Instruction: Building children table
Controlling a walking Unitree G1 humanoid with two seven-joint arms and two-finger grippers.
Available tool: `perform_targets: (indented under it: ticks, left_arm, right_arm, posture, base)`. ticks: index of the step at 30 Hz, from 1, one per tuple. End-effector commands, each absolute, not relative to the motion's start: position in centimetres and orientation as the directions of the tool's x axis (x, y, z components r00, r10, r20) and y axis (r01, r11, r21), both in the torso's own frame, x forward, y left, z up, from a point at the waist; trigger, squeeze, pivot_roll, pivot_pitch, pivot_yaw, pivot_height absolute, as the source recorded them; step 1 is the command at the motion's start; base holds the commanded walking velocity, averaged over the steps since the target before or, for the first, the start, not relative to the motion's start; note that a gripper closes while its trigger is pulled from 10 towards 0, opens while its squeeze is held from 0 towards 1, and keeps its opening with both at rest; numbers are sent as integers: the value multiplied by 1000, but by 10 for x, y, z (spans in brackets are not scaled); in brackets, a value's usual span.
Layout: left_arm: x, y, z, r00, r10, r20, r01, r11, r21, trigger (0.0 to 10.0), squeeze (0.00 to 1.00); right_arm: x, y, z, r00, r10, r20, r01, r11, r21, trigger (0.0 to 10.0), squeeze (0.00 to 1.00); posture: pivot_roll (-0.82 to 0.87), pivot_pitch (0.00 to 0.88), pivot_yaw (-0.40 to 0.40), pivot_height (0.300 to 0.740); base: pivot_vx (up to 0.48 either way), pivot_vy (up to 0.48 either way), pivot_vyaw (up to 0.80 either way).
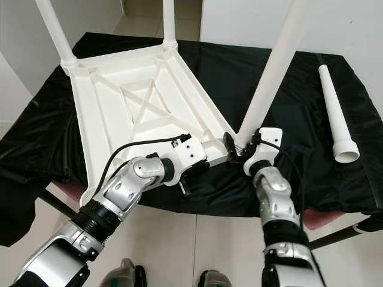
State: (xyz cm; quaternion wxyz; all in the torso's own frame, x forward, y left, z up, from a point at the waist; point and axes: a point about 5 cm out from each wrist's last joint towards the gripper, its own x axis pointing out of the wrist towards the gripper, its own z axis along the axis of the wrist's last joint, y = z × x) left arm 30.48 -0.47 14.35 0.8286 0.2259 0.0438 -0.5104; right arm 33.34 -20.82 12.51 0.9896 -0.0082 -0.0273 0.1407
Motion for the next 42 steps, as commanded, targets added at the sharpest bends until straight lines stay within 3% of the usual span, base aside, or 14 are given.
perform_targets:
  ticks: [1, 11, 12, 14, 15, 16, 28, 36, 42]
  left_arm:
    - [308, -5, 158, 516, -822, -241, 832, 414, 368, 10000, 0]
    - [307, -7, 161, 512, -826, -236, 833, 411, 371, 10000, 0]
    - [308, -7, 161, 513, -825, -236, 832, 412, 371, 10000, 0]
    - [308, -7, 161, 513, -825, -236, 832, 412, 371, 10000, 0]
    - [308, -7, 161, 514, -825, -235, 832, 413, 371, 10000, 0]
    - [308, -6, 161, 516, -824, -234, 831, 415, 371, 10000, 0]
    - [307, -6, 161, 516, -824, -235, 831, 414, 370, 10000, 0]
    - [306, -7, 161, 508, -828, -237, 836, 408, 368, 10000, 0]
    - [304, -8, 161, 506, -830, -235, 837, 406, 366, 10000, 0]
  right_arm:
    - [329, -198, 103, 924, 380, -49, -381, 925, -16, 10000, 0]
    - [343, -201, 112, 858, 511, -54, -512, 859, -4, 10000, 0]
    - [343, -203, 112, 852, 520, -56, -521, 854, 1, 8275, 0]
    - [343, -203, 112, 852, 520, -56, -521, 854, 1, 8275, 0]
    - [344, -205, 112, 849, 525, -59, -525, 851, 0, 3412, 0]
    - [343, -208, 112, 848, 526, -61, -527, 850, 2, 0, 0]
    - [335, -214, 100, 851, 520, -70, -520, 854, 16, 0, 0]
    - [332, -211, 90, 924, 376, -74, -374, 927, 37, 0, 0]
    - [331, -194, 91, 969, 245, -36, -242, 967, 79, 0, 0]
  posture:
    - [18, 43, 11, 740]
    - [32, 54, 13, 740]
    - [34, 53, 12, 740]
    - [34, 53, 12, 740]
    - [36, 54, 11, 740]
    - [37, 55, 9, 740]
    - [31, 65, 11, 740]
    - [30, 68, 4, 740]
    - [28, 68, -1, 740]
  base:
    - [0, 0, 0]
    - [0, 0, 0]
    - [0, 0, 0]
    - [0, 0, 0]
    - [0, 0, 0]
    - [0, 0, 0]
    - [0, 0, 0]
    - [0, 0, 0]
    - [0, 0, 0]
